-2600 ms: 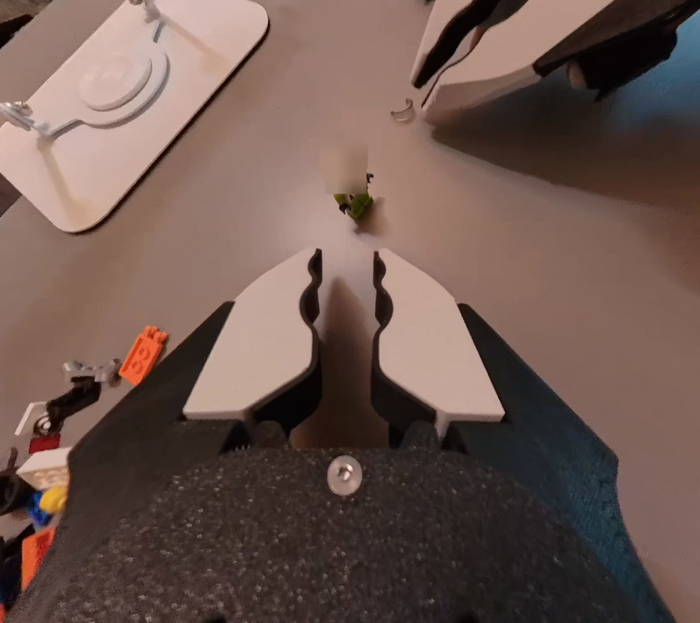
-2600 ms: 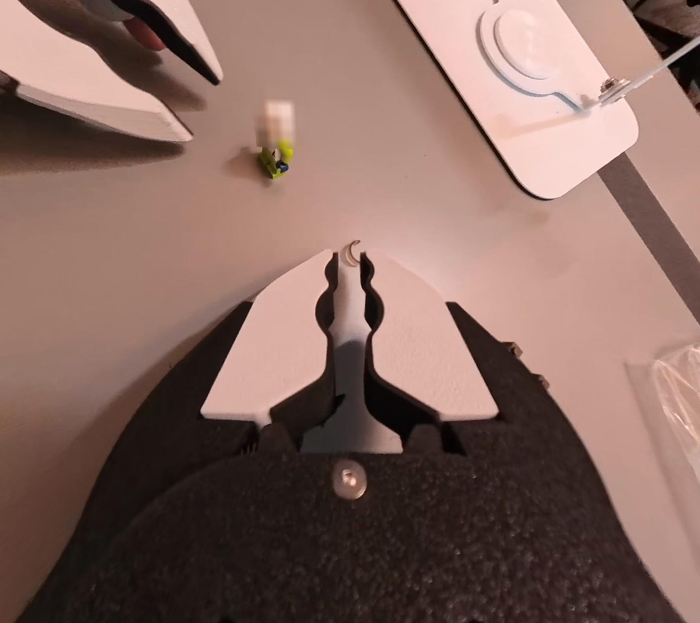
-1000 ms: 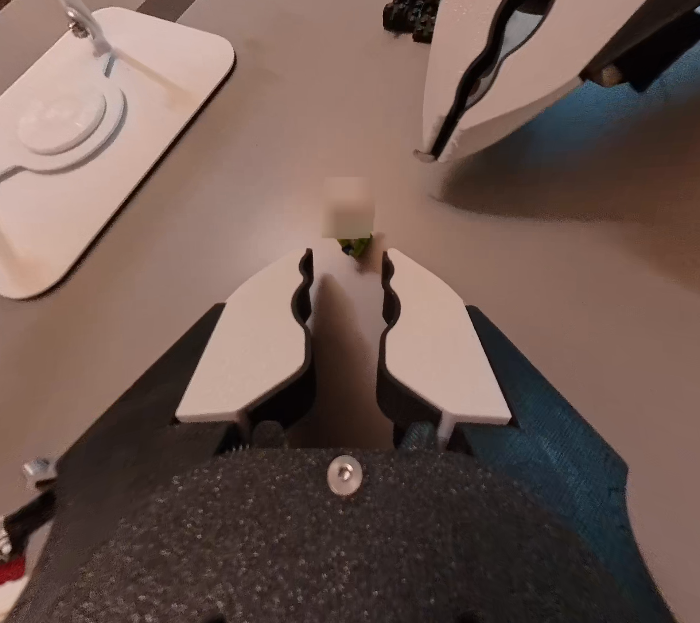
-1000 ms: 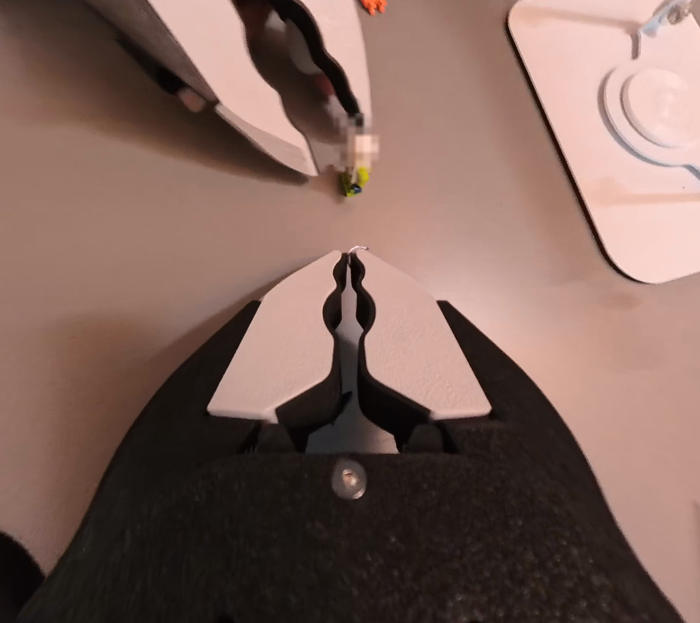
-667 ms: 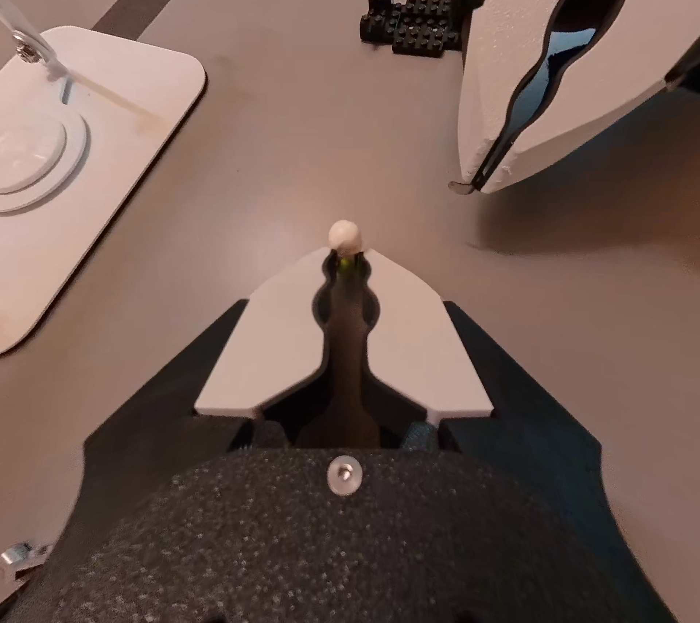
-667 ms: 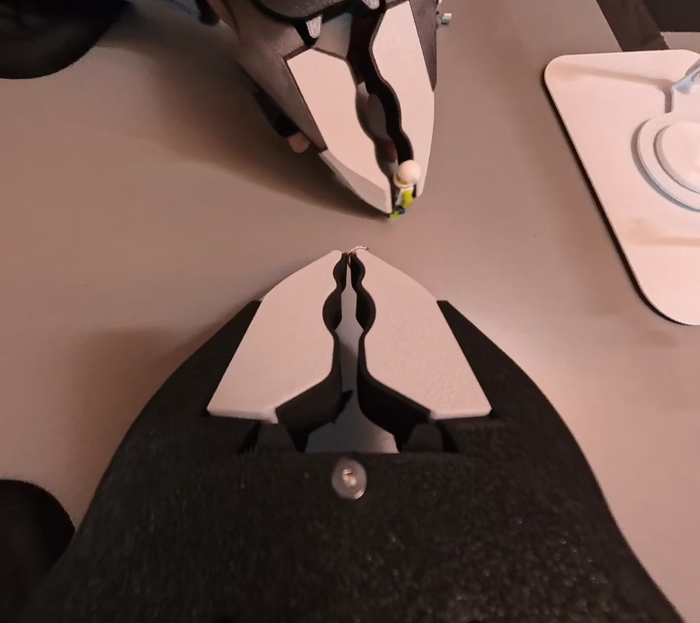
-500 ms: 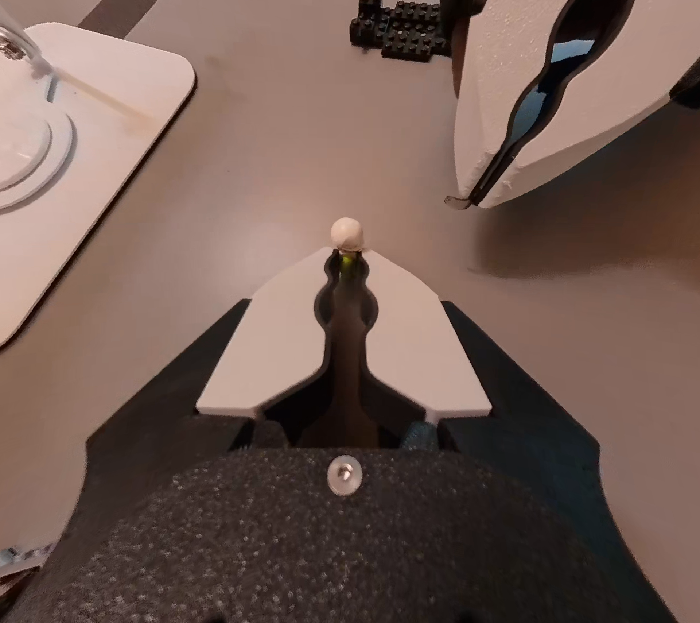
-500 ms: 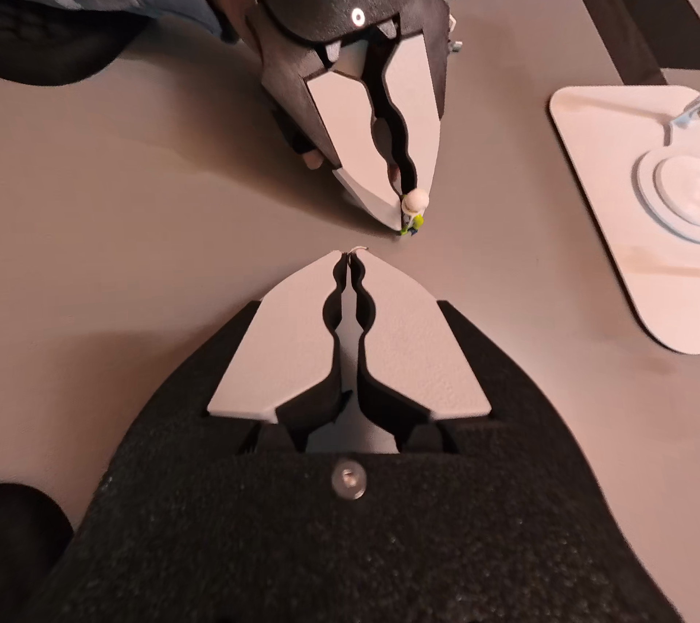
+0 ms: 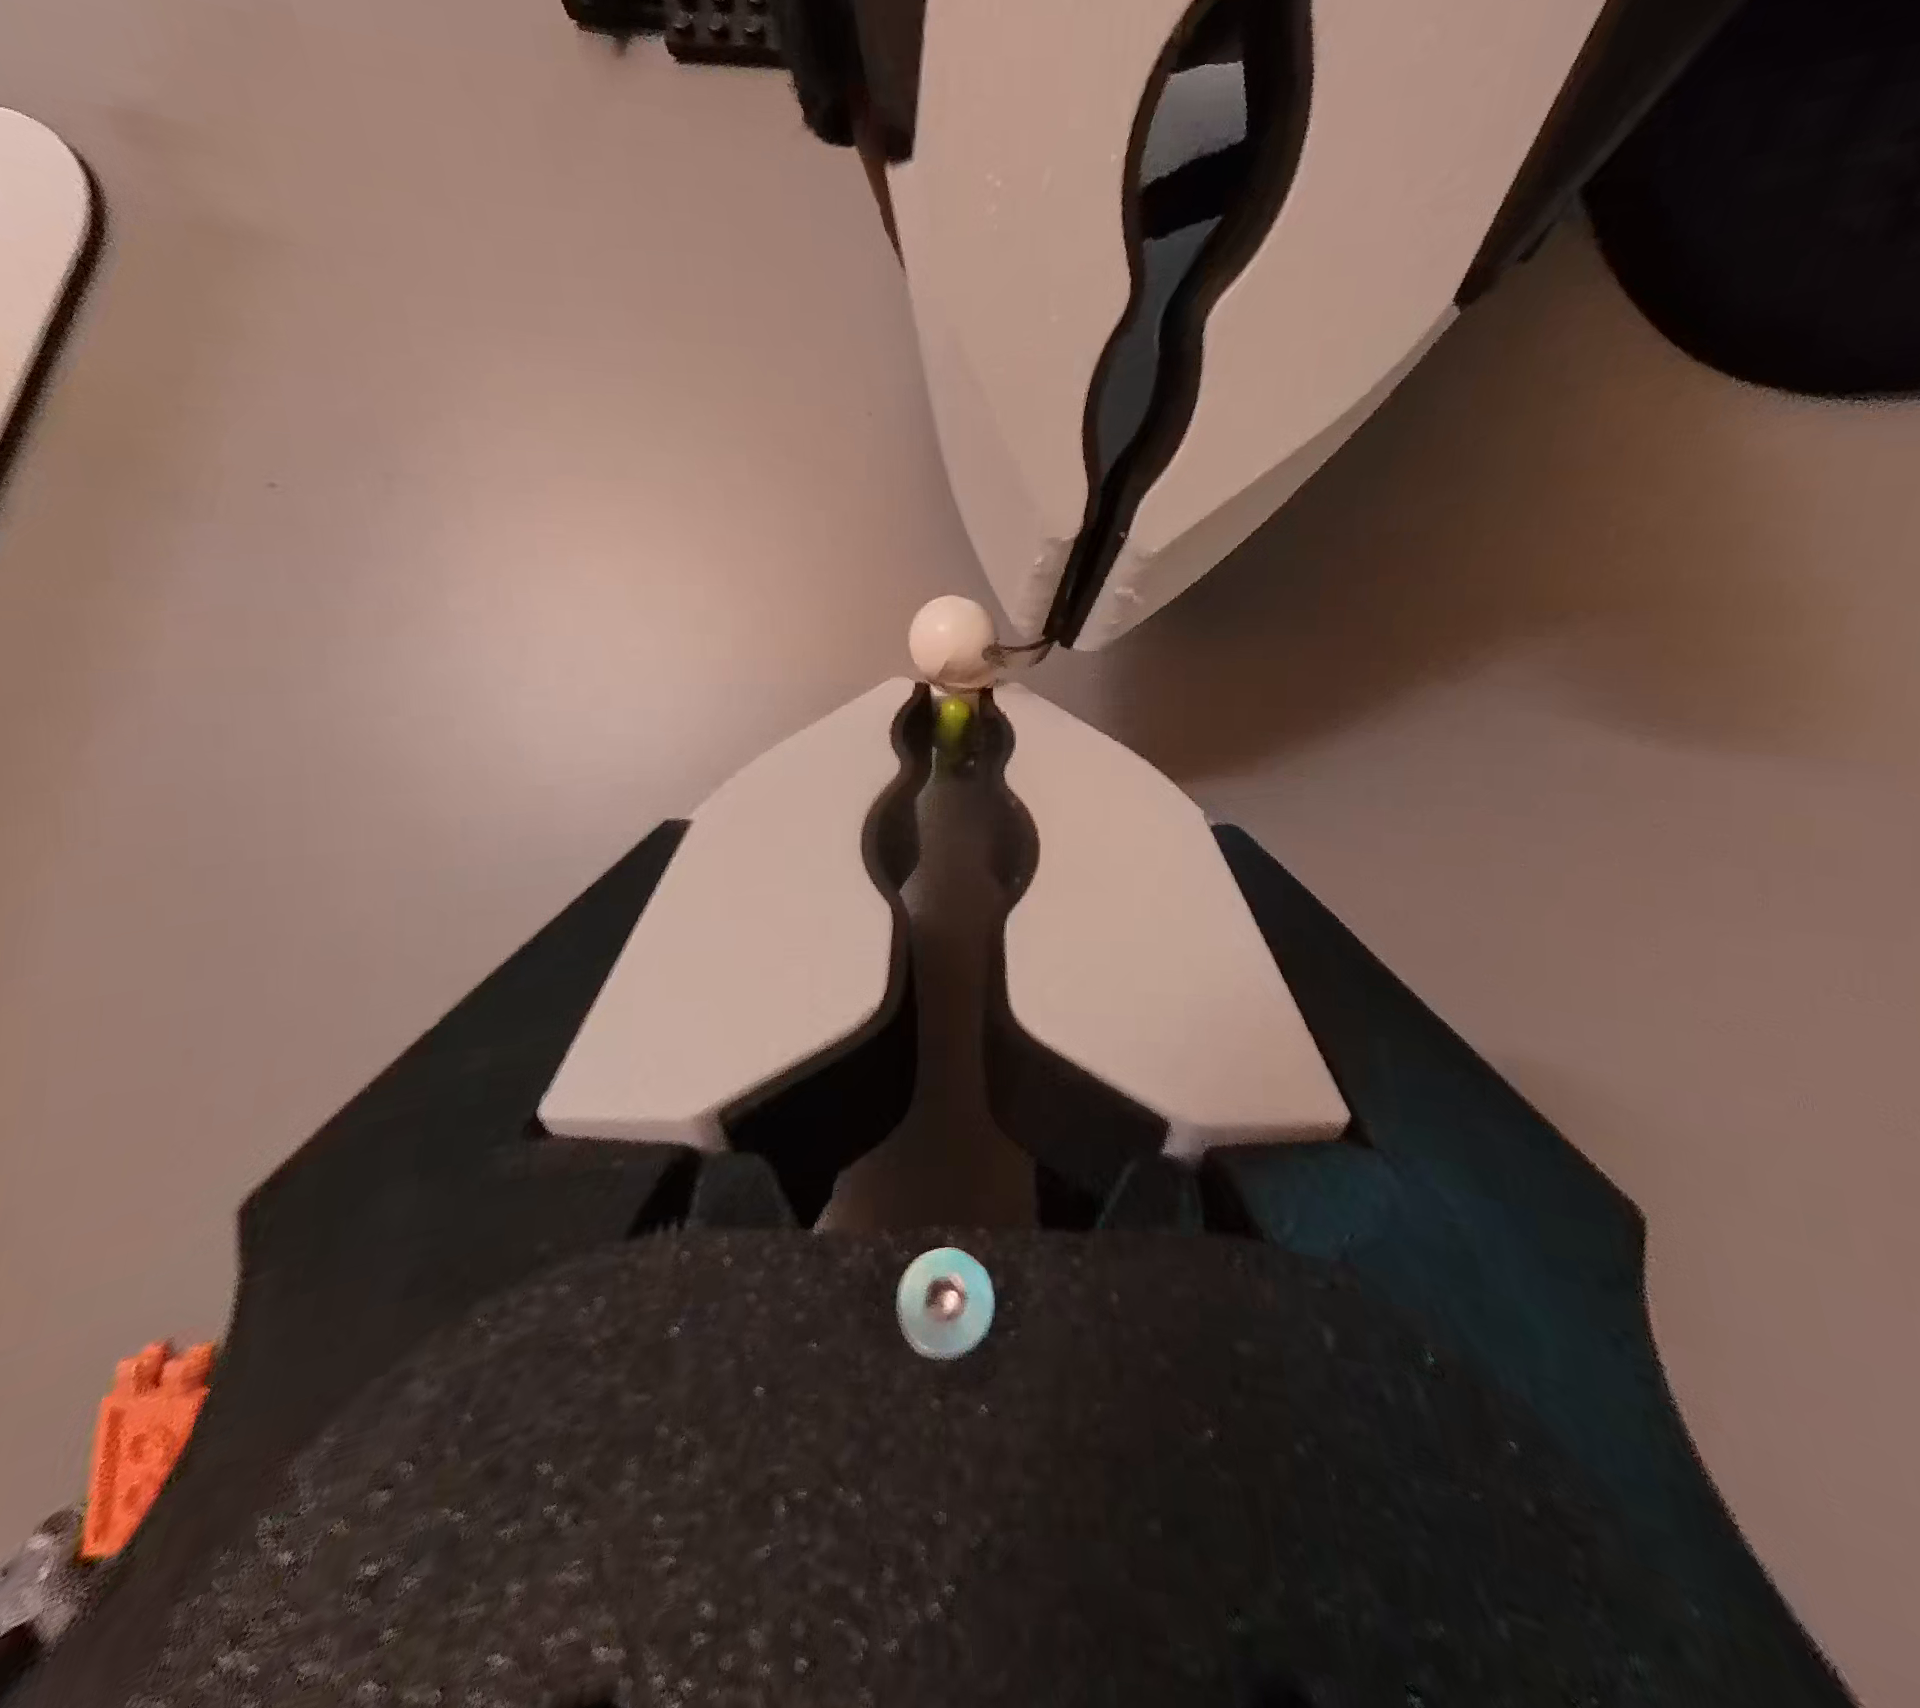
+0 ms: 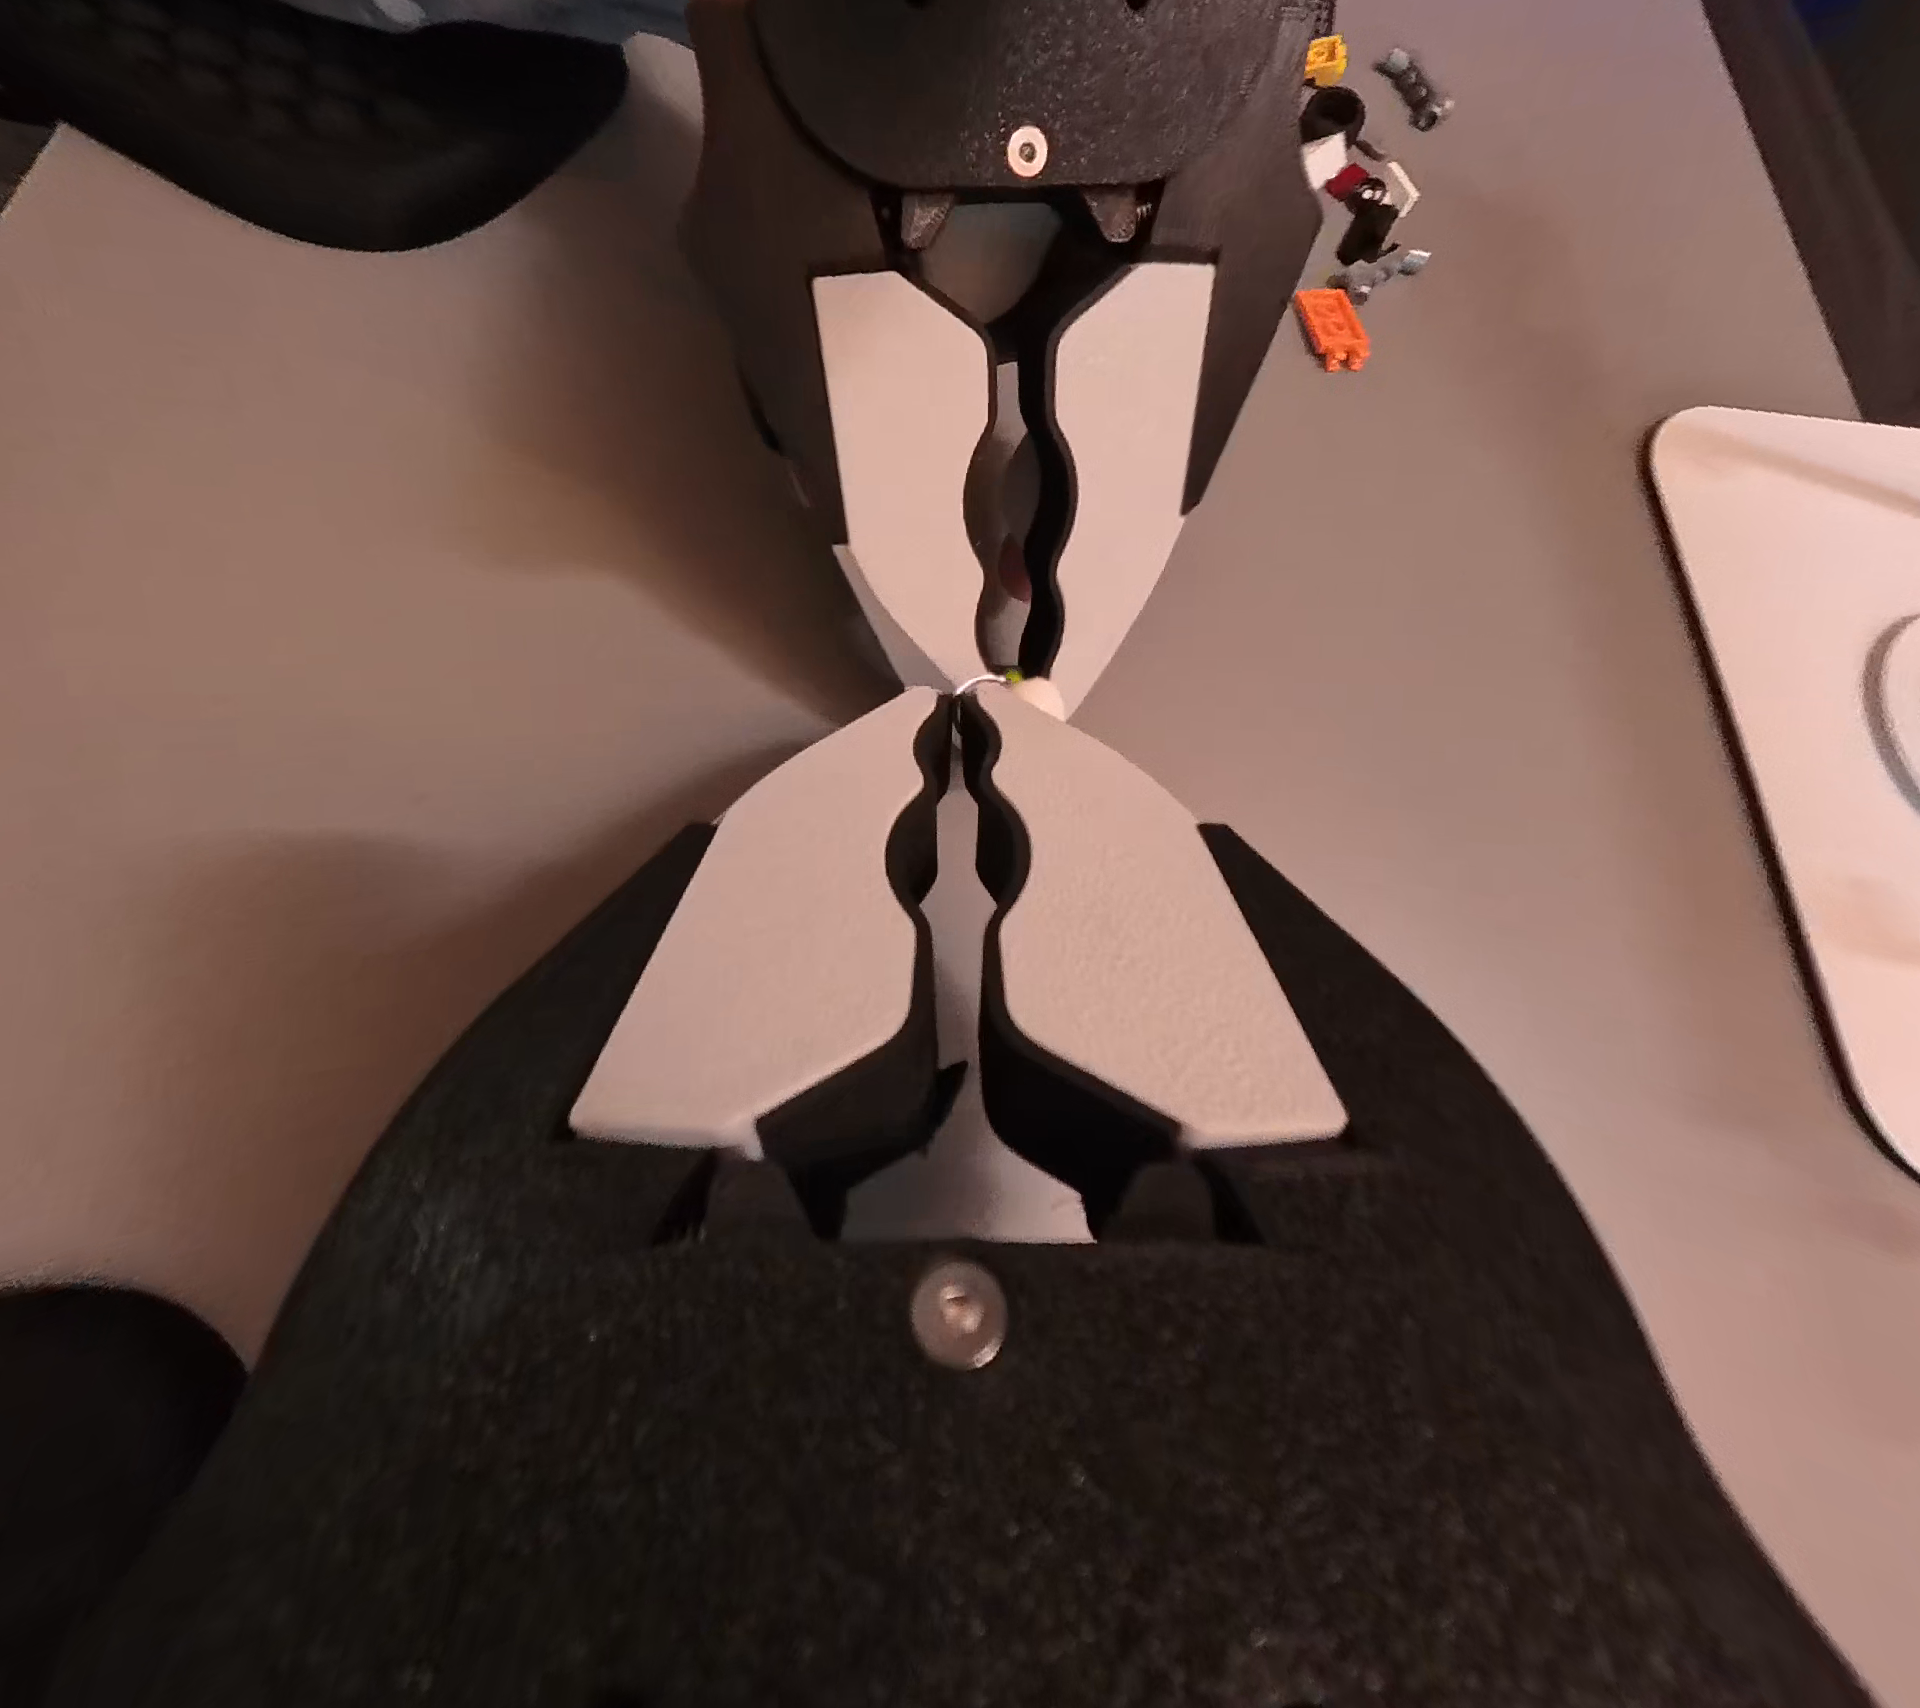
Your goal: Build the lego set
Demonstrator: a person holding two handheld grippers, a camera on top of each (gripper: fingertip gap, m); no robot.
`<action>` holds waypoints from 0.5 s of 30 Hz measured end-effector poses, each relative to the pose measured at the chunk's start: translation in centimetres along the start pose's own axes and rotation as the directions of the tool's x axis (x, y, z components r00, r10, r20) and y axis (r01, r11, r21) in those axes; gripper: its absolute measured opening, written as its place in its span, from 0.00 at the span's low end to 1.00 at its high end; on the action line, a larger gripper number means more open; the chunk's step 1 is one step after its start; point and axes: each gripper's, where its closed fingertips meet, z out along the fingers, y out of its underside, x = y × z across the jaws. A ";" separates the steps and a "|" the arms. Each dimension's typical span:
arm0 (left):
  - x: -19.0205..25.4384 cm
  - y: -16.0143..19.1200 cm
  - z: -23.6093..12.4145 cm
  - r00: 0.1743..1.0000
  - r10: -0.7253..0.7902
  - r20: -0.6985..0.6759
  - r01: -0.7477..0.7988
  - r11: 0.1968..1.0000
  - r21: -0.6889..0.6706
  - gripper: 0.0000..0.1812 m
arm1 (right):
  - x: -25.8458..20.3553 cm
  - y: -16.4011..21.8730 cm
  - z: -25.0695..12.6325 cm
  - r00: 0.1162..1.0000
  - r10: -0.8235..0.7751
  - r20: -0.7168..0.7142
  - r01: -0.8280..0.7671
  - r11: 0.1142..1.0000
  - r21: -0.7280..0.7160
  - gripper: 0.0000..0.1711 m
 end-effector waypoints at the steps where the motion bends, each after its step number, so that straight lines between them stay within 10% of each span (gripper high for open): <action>1: 0.2 0.0 0.0 1.000 -0.003 -0.014 0.003 1.000 0.001 0.04 | 0.0 0.1 0.1 1.000 0.000 0.002 0.000 1.000 -0.004 0.01; 15: 1.4 0.4 0.2 0.995 -0.042 -0.090 0.041 0.999 -0.009 0.04 | -0.5 0.3 0.2 1.000 0.007 0.025 -0.007 1.000 -0.014 0.01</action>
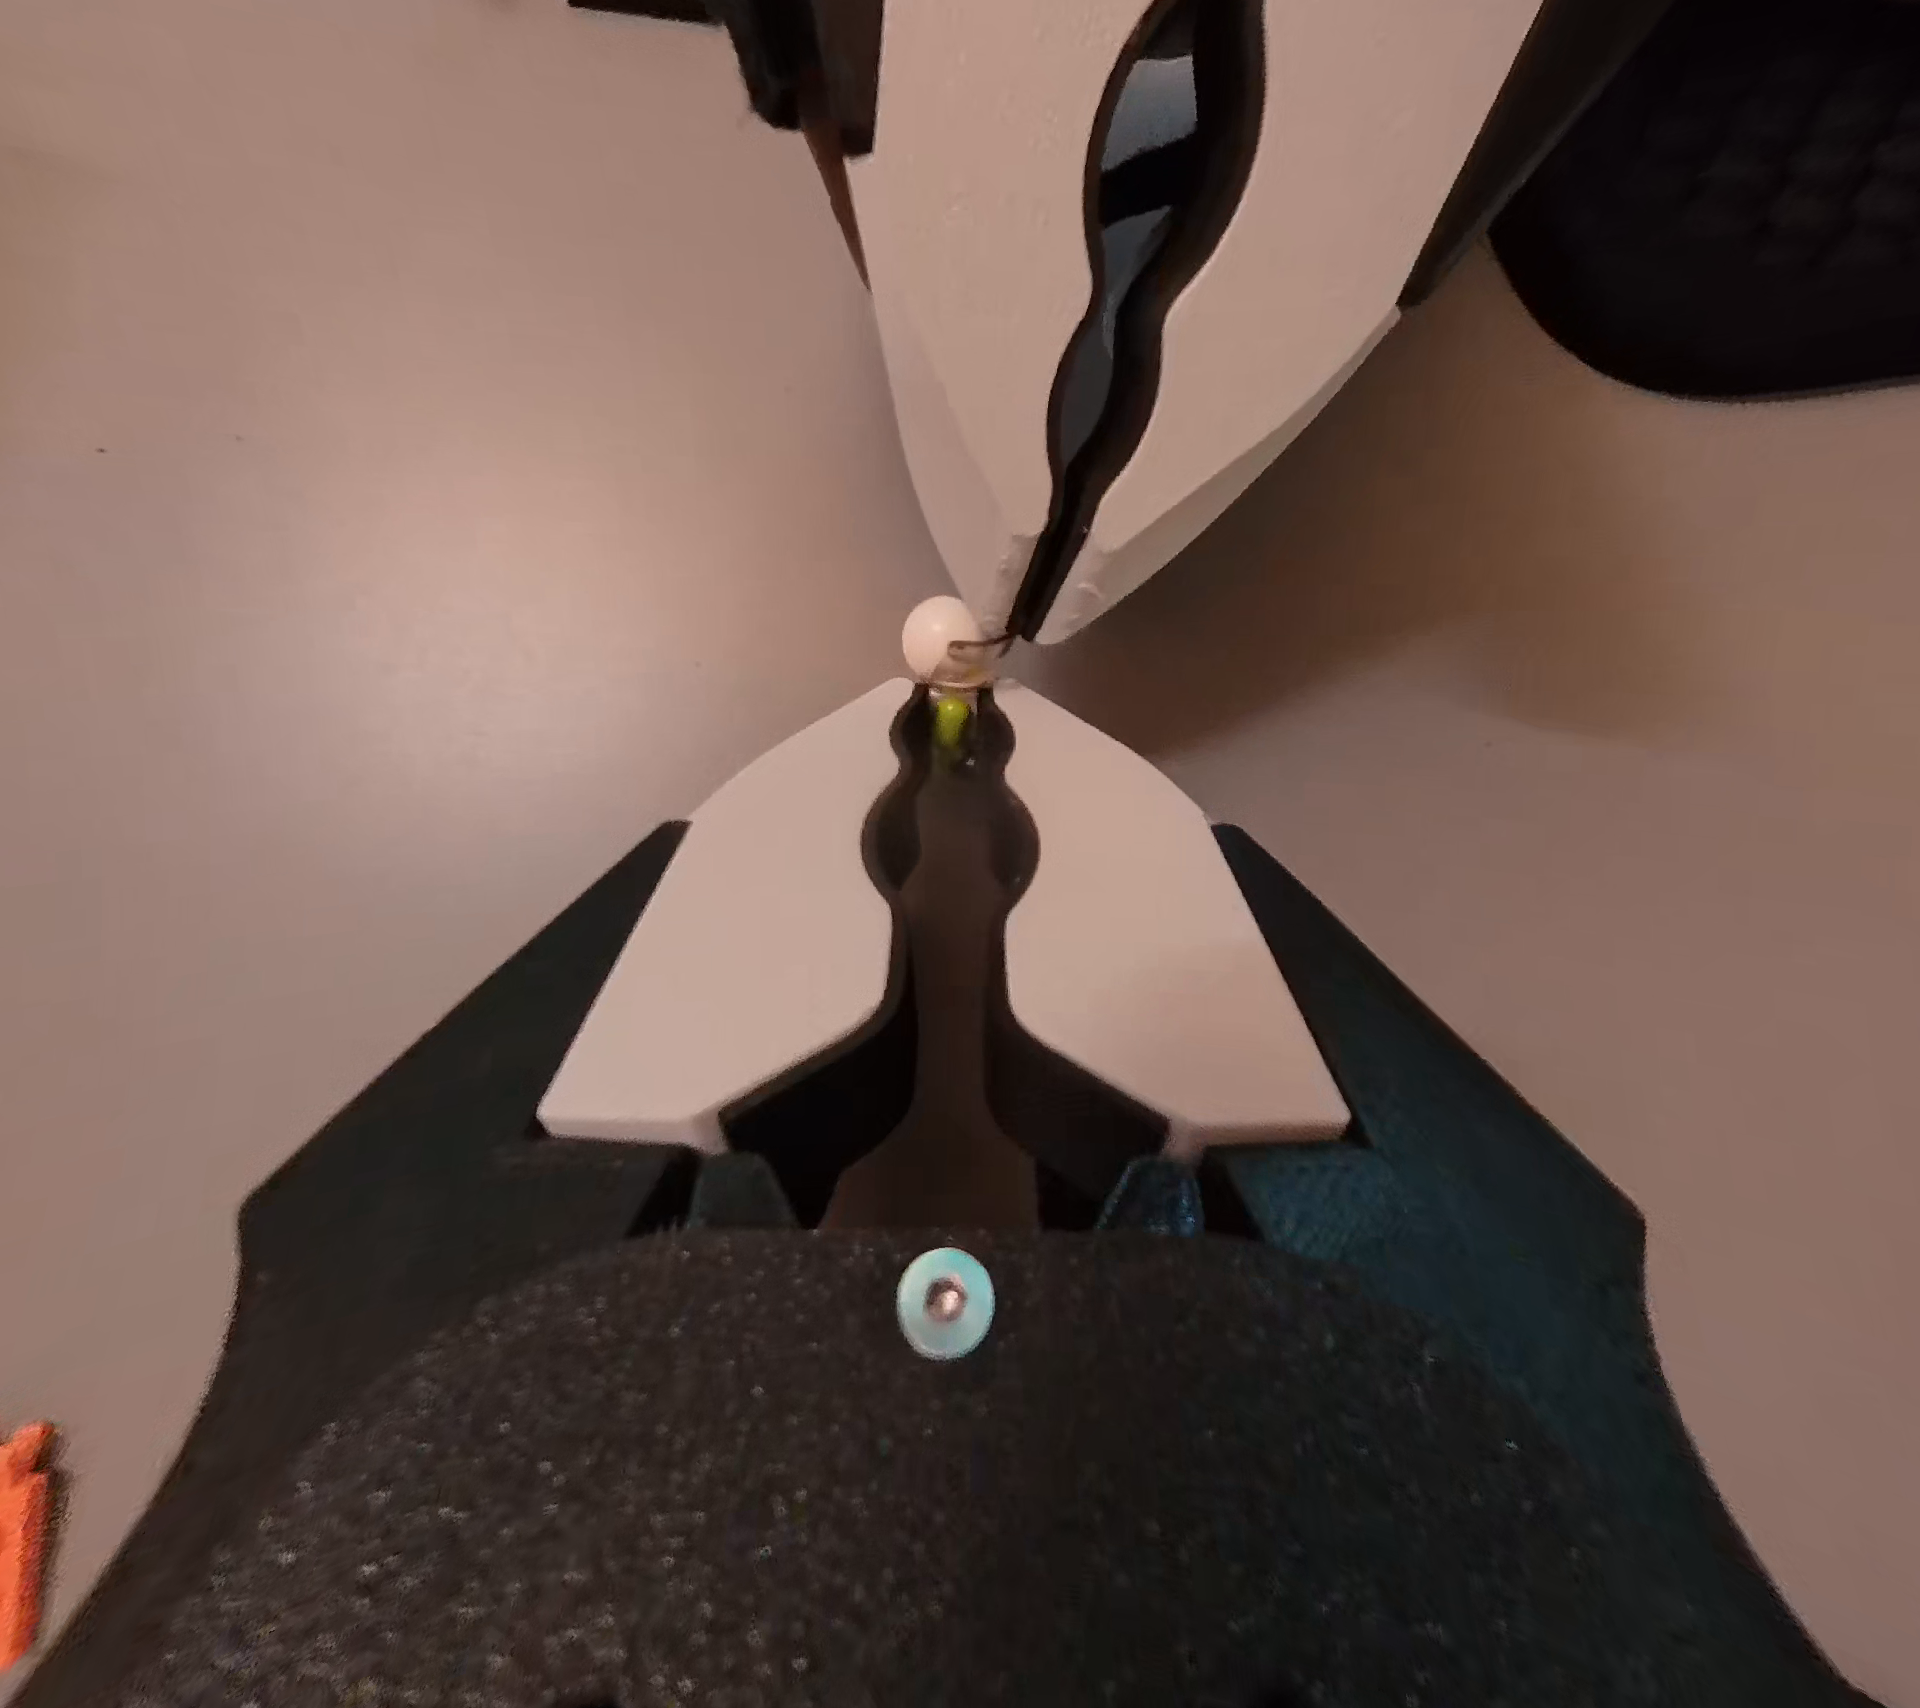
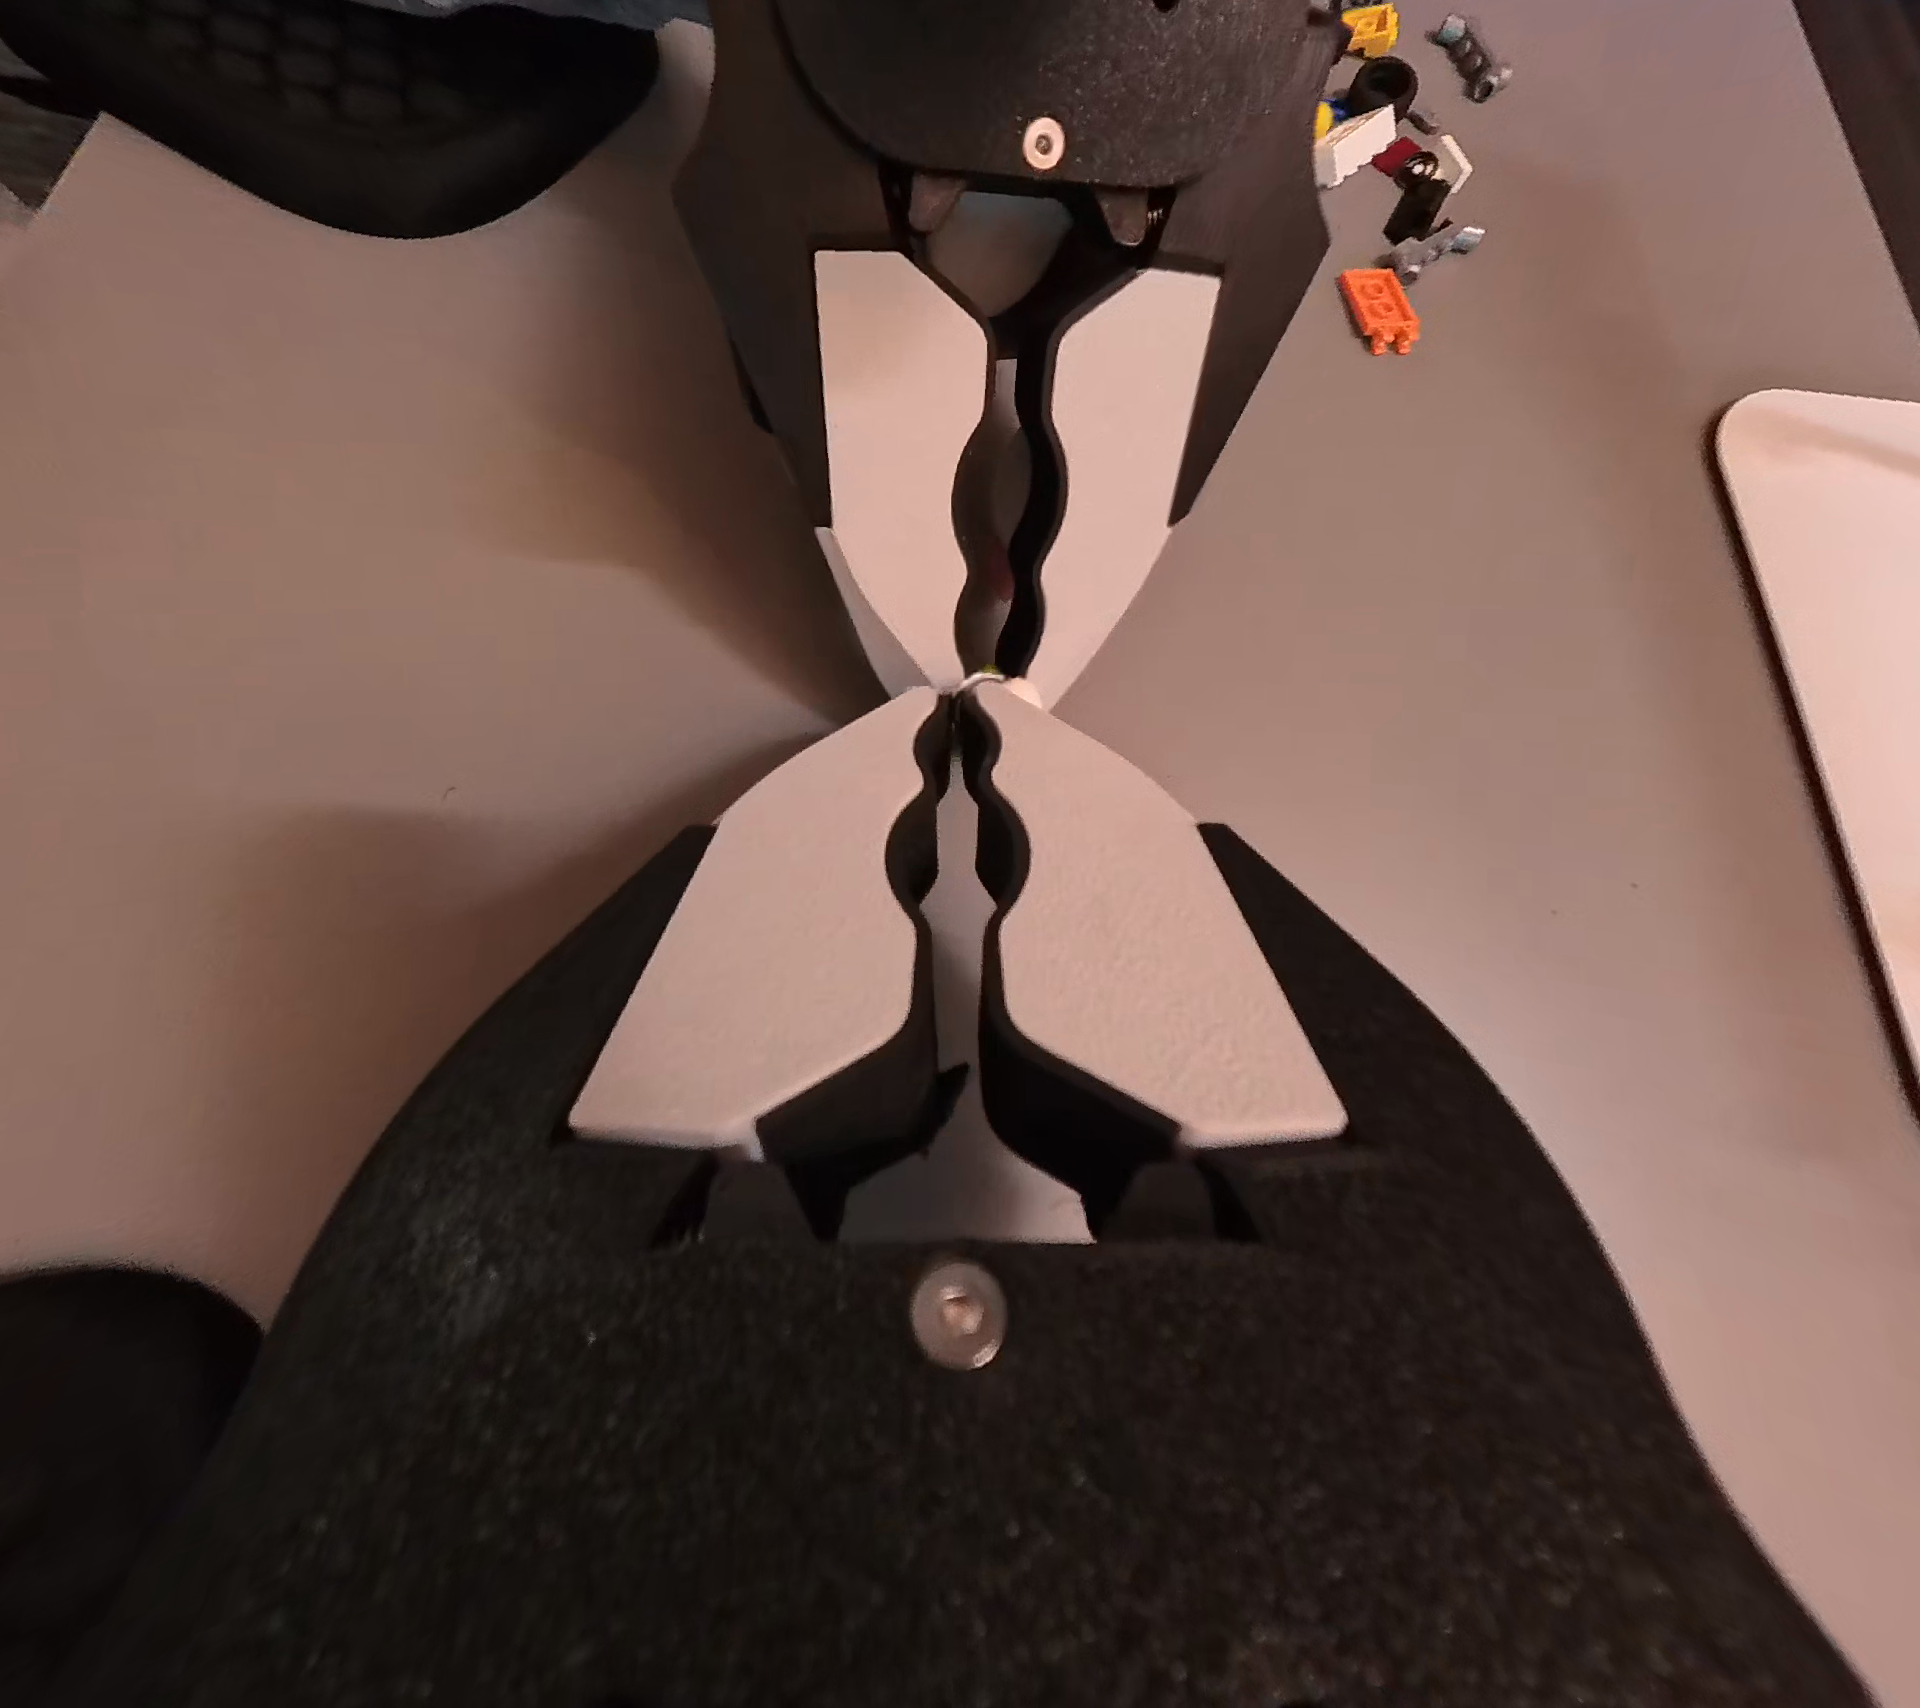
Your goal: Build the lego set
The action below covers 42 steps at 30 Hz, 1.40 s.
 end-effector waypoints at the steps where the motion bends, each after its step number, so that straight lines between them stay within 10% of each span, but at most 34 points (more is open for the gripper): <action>1: 0.1 0.1 0.1 1.000 -0.003 -0.008 0.003 1.000 -0.003 0.04 | 0.1 0.0 -0.1 1.000 -0.003 -0.011 0.003 1.000 -0.007 0.01; 42: 7.3 -2.8 0.2 0.685 -0.459 -0.565 0.570 0.822 0.023 0.04 | -5.2 0.1 -2.5 0.955 0.100 0.281 -0.100 0.995 -0.012 0.01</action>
